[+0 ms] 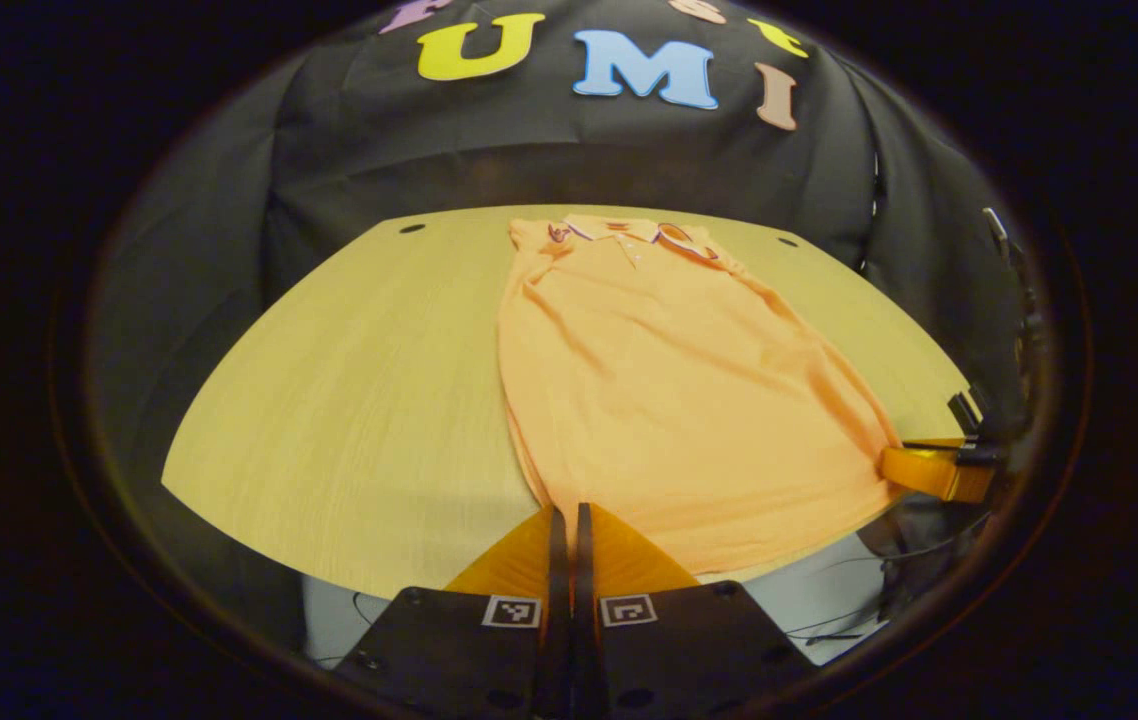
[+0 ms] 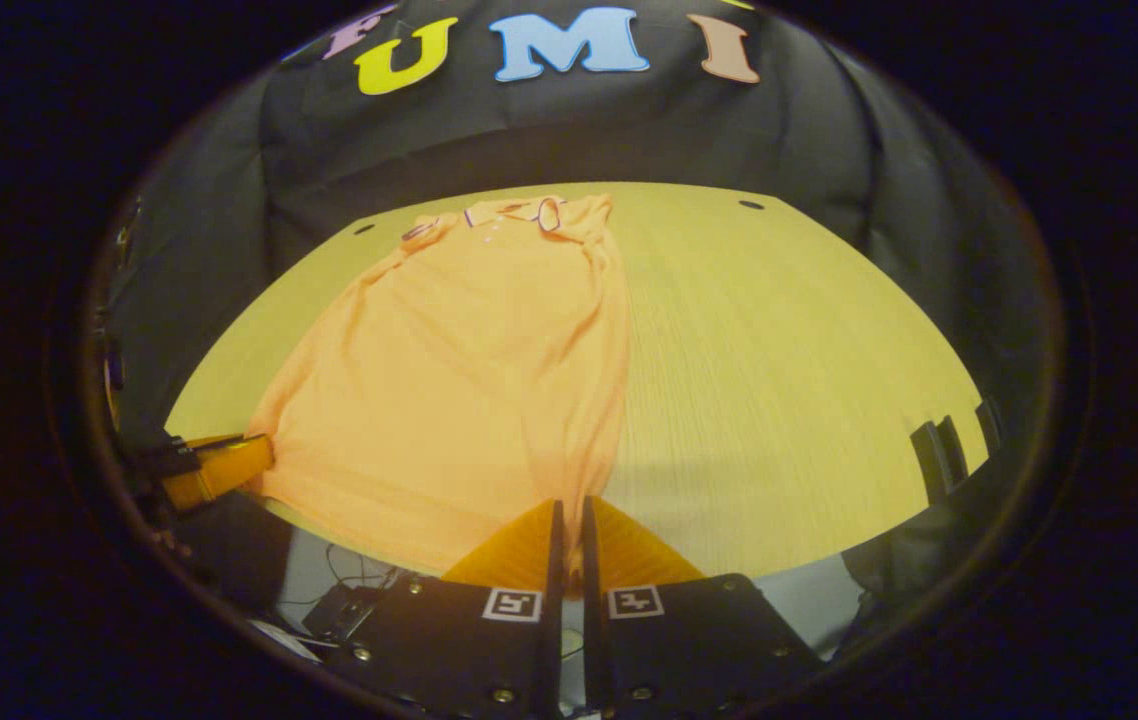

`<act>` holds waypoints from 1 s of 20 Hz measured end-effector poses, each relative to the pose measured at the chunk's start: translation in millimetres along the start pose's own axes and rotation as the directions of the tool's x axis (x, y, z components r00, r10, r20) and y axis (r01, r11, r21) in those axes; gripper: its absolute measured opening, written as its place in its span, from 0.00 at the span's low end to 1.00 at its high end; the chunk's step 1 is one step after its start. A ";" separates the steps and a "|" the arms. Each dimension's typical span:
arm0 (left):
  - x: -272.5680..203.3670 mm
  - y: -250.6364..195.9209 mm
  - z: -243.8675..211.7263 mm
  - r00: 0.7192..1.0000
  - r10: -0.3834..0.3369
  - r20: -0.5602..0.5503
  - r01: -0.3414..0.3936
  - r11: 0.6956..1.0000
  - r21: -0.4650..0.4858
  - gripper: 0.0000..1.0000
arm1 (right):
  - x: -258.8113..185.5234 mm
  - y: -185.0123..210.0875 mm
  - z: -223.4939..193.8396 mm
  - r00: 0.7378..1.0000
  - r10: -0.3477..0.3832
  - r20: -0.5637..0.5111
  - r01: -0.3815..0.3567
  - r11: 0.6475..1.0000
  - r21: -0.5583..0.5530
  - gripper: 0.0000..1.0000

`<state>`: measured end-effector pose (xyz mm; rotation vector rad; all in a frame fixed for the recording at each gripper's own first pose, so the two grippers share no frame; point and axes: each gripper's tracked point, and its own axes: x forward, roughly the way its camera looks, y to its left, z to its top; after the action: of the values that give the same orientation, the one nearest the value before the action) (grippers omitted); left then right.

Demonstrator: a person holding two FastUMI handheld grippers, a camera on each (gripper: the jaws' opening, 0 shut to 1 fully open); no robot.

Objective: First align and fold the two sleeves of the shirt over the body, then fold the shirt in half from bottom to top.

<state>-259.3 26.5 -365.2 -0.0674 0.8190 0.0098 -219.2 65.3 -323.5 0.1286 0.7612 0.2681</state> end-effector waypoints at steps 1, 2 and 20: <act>-0.3 0.8 3.0 1.000 0.000 -0.007 0.000 0.999 -0.036 0.08 | 1.7 -1.3 -2.2 1.000 0.006 -0.015 -0.006 1.000 0.012 0.09; -0.7 3.5 4.4 1.000 0.008 -0.015 -0.009 0.998 -0.067 0.07 | -0.4 -0.5 -0.8 1.000 0.016 -0.024 -0.016 1.000 0.016 0.04; -10.1 -8.4 199.8 0.964 -0.017 0.266 0.030 0.998 -0.046 0.07 | -10.4 3.6 185.5 0.981 0.034 0.192 -0.031 0.999 -0.021 0.04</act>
<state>-120.2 31.1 -221.3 -0.1201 0.5492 0.0160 -98.0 62.4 -182.5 0.1478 0.5647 0.2890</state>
